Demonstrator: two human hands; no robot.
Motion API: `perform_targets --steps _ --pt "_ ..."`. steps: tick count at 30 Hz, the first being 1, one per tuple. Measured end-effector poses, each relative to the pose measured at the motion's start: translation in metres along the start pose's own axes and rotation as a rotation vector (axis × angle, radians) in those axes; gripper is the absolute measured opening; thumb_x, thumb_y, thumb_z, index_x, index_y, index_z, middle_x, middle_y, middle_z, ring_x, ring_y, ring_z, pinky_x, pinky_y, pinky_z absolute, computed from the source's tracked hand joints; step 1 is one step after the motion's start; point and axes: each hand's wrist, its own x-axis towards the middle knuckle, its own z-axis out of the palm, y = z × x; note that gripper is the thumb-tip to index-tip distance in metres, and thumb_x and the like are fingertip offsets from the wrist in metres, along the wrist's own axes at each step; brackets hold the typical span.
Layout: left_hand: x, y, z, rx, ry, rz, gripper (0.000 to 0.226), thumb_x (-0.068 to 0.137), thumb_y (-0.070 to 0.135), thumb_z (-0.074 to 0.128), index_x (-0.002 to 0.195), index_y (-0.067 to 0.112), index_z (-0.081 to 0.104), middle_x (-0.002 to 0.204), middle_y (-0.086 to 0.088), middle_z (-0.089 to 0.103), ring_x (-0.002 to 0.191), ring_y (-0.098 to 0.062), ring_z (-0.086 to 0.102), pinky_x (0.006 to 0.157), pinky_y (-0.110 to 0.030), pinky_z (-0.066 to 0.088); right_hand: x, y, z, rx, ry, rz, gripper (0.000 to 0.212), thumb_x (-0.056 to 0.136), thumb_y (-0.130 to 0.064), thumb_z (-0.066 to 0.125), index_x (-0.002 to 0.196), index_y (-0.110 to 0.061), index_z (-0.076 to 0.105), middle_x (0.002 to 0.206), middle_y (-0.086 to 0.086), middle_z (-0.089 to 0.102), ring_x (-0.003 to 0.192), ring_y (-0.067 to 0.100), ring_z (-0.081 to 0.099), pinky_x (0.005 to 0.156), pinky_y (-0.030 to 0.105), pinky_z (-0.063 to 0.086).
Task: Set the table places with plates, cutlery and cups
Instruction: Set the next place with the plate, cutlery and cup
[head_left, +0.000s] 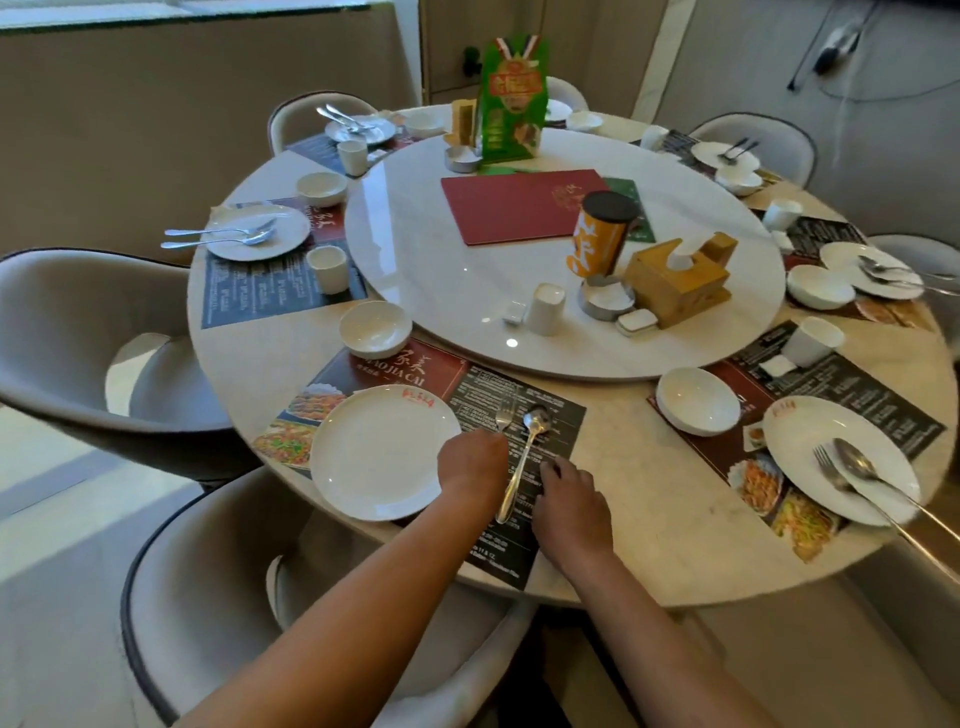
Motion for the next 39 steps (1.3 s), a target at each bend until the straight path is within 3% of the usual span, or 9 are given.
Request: perform_targets --steps 4,10,14,18,20,24,29,35,39 --pt "0.008 0.006 0.002 -0.030 -0.022 -0.030 0.024 0.095 0.000 0.055 0.109 0.009 0.071 0.103 -0.009 0.073 0.094 -0.026 0.072 0.076 -0.035 0.056 0.001 0.007 -0.003 0.032 -0.041 -0.026 0.052 0.098 -0.022 0.054 0.148 -0.021 0.041 0.158 0.002 0.034 0.139 0.023 0.037 0.108 0.039 0.041" --pt "0.018 0.001 -0.003 -0.279 -0.077 -0.164 0.020 0.090 0.001 0.058 0.106 0.010 0.067 0.102 -0.008 0.067 0.096 -0.025 0.067 0.072 -0.031 0.051 0.006 0.007 -0.005 0.152 -0.066 0.017 0.051 0.099 -0.019 0.050 0.149 -0.021 0.042 0.158 0.002 0.032 0.140 0.023 0.037 0.109 0.041 0.043" --pt "0.023 -0.016 -0.007 -0.479 -0.086 -0.254 0.004 0.089 0.007 0.061 0.090 0.010 0.059 0.087 -0.003 0.060 0.083 -0.021 0.061 0.070 -0.031 0.053 0.011 -0.003 -0.013 0.256 0.042 0.029 0.046 0.099 -0.020 0.049 0.145 -0.021 0.047 0.143 0.000 0.045 0.123 0.018 0.048 0.095 0.033 0.048" --pt "0.022 -0.054 -0.018 -0.636 -0.080 -0.233 0.011 0.089 0.021 0.068 0.084 0.015 0.075 0.085 -0.001 0.072 0.076 -0.015 0.065 0.062 -0.028 0.049 0.020 -0.030 -0.022 0.379 0.129 0.046 0.038 0.097 -0.025 0.055 0.135 -0.022 0.058 0.118 -0.001 0.065 0.102 0.014 0.062 0.079 0.027 0.052" --pt "0.007 -0.082 -0.025 -0.692 -0.068 -0.258 0.013 0.092 0.027 0.069 0.086 0.020 0.078 0.086 0.004 0.073 0.072 -0.014 0.066 0.059 -0.027 0.048 0.026 -0.050 -0.021 0.427 0.064 0.072 0.042 0.095 -0.031 0.059 0.136 -0.022 0.059 0.120 0.001 0.069 0.107 0.019 0.065 0.086 0.032 0.054" --pt "-0.027 -0.140 -0.019 -0.814 -0.053 -0.387 0.008 0.095 0.031 0.069 0.102 0.029 0.073 0.085 0.006 0.072 0.069 -0.016 0.068 0.047 -0.025 0.050 0.027 -0.087 -0.007 0.449 -0.124 0.040 0.053 0.092 -0.034 0.065 0.142 -0.019 0.053 0.138 0.004 0.061 0.125 0.025 0.058 0.098 0.036 0.049" --pt "-0.063 -0.192 -0.002 -0.879 -0.073 -0.521 0.017 0.096 0.028 0.068 0.112 0.029 0.073 0.097 0.006 0.071 0.090 -0.013 0.064 0.075 -0.032 0.059 0.015 -0.104 0.019 0.421 -0.089 0.013 0.063 0.089 -0.024 0.068 0.147 -0.022 0.044 0.140 0.003 0.059 0.127 0.026 0.057 0.101 0.038 0.050" --pt "-0.080 -0.215 0.018 -0.897 -0.042 -0.561 0.019 0.089 0.028 0.075 0.108 0.032 0.076 0.120 0.005 0.070 0.103 -0.012 0.063 0.090 -0.036 0.057 0.014 -0.103 0.022 0.402 -0.082 0.017 0.064 0.089 -0.027 0.070 0.147 -0.023 0.044 0.138 0.003 0.059 0.123 0.026 0.058 0.095 0.040 0.052" --pt "-0.077 -0.216 0.017 -0.872 -0.058 -0.555 0.020 0.090 0.028 0.073 0.108 0.035 0.075 0.125 0.007 0.068 0.106 -0.010 0.061 0.089 -0.034 0.056 0.015 -0.103 0.024 0.407 -0.088 0.018 0.065 0.089 -0.026 0.069 0.147 -0.022 0.043 0.138 0.004 0.059 0.124 0.026 0.058 0.095 0.041 0.054"
